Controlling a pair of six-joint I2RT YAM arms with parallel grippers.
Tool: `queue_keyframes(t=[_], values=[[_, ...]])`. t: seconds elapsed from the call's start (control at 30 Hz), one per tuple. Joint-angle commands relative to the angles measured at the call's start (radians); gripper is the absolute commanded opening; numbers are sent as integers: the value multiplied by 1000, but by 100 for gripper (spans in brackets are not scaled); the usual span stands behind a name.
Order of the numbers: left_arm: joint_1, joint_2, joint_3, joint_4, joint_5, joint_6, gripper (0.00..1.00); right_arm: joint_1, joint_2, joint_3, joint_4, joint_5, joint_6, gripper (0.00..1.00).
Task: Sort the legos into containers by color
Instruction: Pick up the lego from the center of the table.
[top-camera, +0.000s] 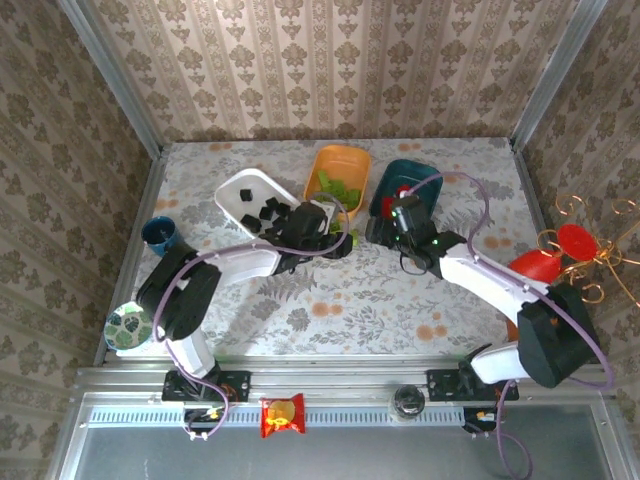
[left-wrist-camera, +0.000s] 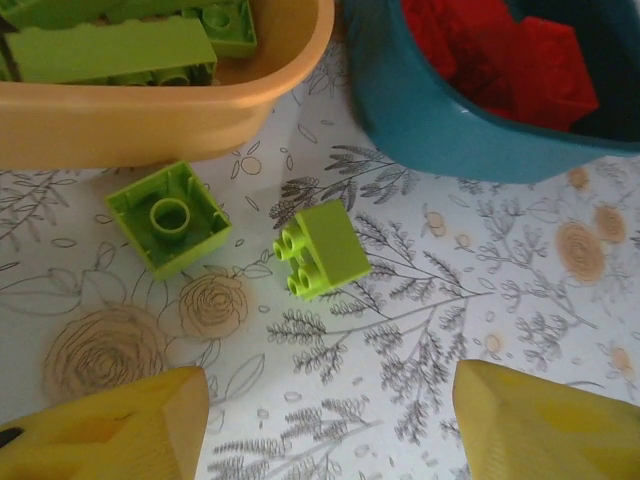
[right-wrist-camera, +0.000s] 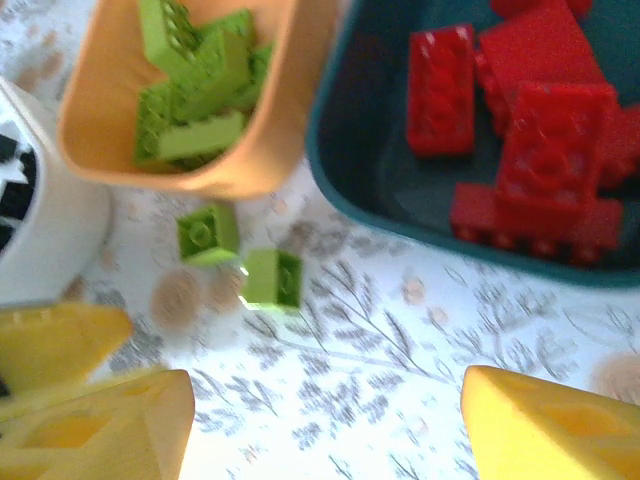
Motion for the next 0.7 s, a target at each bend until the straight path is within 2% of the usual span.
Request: queue_keyframes(t=[0.0,0.27,0.57,0.67], values=[[-19,65,76,2,41,43,67,0,-81,-42,-4,31,35,72],[-32,187,172,-44,-15,51,61,-3,-206,-121,-36,61,49,73],[-42,256,230,-77,-151,82,54,-3,-287,-147,-53,62,62,74],[-42,262,225,-45,-141,89,54,-3,-306,-147,-61,59,61,74]])
